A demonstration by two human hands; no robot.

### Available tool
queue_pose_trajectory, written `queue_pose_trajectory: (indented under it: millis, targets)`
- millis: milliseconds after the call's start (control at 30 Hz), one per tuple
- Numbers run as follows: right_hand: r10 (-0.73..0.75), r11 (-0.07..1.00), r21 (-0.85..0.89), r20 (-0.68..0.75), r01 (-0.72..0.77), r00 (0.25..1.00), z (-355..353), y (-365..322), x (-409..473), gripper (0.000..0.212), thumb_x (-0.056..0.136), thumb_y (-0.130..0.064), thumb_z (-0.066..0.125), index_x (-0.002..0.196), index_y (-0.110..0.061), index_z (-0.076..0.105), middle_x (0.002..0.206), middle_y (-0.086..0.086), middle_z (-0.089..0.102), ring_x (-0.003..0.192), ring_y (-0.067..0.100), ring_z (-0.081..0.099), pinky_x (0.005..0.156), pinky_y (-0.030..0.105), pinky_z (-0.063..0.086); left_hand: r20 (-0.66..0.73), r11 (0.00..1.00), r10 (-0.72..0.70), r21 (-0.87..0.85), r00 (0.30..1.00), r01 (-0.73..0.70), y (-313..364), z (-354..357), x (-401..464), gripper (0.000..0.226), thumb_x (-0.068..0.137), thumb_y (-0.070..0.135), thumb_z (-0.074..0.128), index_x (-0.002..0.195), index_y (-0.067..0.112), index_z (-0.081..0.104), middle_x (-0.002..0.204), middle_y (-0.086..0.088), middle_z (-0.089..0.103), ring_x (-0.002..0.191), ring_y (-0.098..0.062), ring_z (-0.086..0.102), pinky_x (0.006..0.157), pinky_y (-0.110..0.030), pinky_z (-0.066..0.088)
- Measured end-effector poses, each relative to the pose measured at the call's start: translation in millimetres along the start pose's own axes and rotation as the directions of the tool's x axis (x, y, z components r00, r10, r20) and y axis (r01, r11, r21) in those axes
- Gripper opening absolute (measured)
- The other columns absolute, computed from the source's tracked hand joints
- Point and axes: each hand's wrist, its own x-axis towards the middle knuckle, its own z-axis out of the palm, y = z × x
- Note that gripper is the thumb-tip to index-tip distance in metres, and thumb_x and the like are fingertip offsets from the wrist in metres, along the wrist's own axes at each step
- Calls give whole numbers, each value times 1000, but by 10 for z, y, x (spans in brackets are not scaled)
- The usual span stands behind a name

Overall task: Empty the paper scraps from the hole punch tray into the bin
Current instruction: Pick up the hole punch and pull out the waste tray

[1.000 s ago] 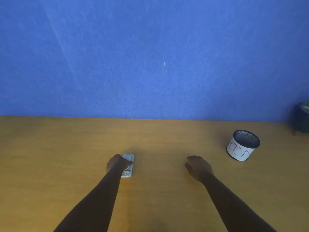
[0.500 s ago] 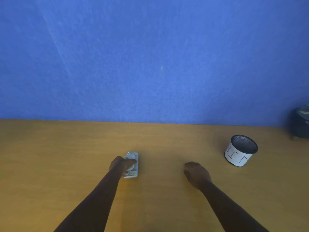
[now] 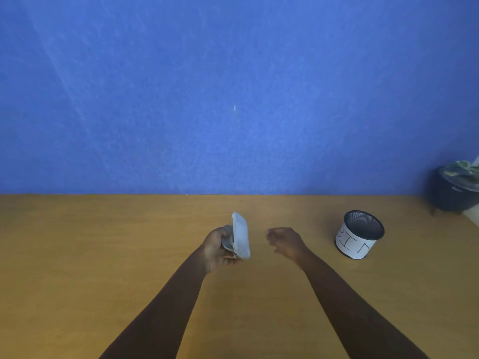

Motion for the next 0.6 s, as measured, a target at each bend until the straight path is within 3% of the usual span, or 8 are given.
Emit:
queue_pose_trajectory:
  millis: [133,300,367,467,533,600]
  targets:
    - [35,931,360,77,-61,996,-83,-269,-44,32,93,-23,53,112,0,64,94,8,59,87,20,56,63,25,49,38,994,-4,-105,999,8,-27,146,7,30,92,16,28,83,13,56,77,-11,57,67,-26,53,63,-34,46]
    - [-33,920,391,145,-26,989,-149,-441,-67,32,93,-17,54,113,6,62,98,13,63,72,14,62,55,17,50,80,989,-26,-145,996,38,-59,265,-1,33,90,19,30,79,10,59,59,-5,64,52,-21,56,53,-26,42]
    - [-46,927,376,147,-13,988,-150,-449,-56,31,92,-15,56,113,6,63,98,14,64,70,11,62,55,15,51,91,988,-21,-150,996,34,-70,277,-7,33,88,20,30,80,7,59,63,-9,60,54,-24,51,57,-30,40]
    - [-33,936,352,130,-15,991,-121,-433,-59,28,92,-15,57,113,3,65,96,12,64,67,8,59,58,18,47,82,985,-26,-165,996,39,-58,262,2,34,89,27,35,92,5,61,77,-14,64,70,-31,56,74,-39,46]
    - [-22,923,383,148,-37,989,-92,-412,-72,29,92,-13,56,115,3,63,97,12,63,67,9,58,59,20,46,91,987,-33,-157,995,47,-46,250,2,36,90,33,40,100,6,60,86,-16,64,74,-34,62,75,-40,49]
    - [-15,899,435,163,-58,987,-76,-400,-85,30,91,-10,57,116,6,62,100,17,63,69,13,60,65,24,50,112,989,-40,-140,993,55,-24,230,0,37,92,39,42,98,8,61,82,-15,66,66,-35,67,70,-40,52]
